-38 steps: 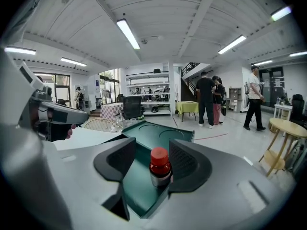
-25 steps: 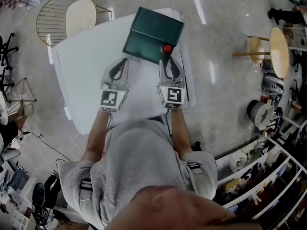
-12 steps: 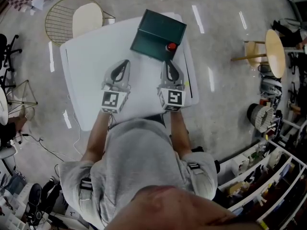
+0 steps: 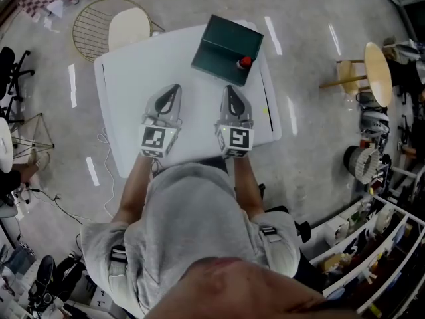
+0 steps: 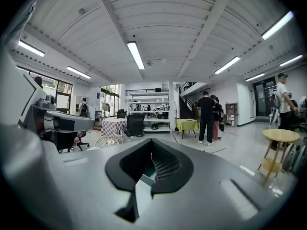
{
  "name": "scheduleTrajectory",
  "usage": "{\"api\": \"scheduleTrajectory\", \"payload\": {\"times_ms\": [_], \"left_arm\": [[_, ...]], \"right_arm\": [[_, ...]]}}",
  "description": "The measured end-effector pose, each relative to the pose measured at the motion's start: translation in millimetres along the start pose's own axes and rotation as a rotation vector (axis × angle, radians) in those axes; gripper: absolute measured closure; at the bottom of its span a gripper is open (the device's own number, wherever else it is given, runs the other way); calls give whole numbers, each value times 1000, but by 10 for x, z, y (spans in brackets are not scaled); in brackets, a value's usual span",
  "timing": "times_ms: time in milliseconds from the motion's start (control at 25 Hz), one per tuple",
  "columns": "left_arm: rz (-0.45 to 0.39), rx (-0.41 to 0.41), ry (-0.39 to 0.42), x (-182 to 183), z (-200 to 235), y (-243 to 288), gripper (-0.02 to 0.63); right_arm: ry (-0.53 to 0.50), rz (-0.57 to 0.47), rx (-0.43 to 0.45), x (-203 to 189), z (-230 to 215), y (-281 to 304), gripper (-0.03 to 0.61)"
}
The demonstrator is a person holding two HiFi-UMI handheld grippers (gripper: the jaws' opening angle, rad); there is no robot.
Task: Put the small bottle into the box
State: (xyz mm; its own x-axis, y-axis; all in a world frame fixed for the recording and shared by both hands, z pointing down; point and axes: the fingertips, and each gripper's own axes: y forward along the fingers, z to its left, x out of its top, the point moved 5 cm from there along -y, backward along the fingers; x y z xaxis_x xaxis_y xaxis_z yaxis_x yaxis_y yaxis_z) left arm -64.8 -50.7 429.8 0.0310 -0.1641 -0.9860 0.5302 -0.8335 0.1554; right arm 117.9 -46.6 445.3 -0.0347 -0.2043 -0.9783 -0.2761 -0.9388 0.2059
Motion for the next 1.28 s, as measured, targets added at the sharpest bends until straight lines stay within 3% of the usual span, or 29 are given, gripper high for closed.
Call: {"api": "scheduleTrajectory", "payload": {"times_ms": [600,840,1280], "left_arm": [[-19,-24,12,-34,-34,-735,603],[-15,-14,13,-89,-29,-1034,603],[-11,74,-3,-225,147,-1509,603]], "right_arm": [[-39,-34,-36,83,488,-606,575],[-50,-19,-14,34,710,-799,575],[-83,-11,80,-59,1154,-880,575]]}}
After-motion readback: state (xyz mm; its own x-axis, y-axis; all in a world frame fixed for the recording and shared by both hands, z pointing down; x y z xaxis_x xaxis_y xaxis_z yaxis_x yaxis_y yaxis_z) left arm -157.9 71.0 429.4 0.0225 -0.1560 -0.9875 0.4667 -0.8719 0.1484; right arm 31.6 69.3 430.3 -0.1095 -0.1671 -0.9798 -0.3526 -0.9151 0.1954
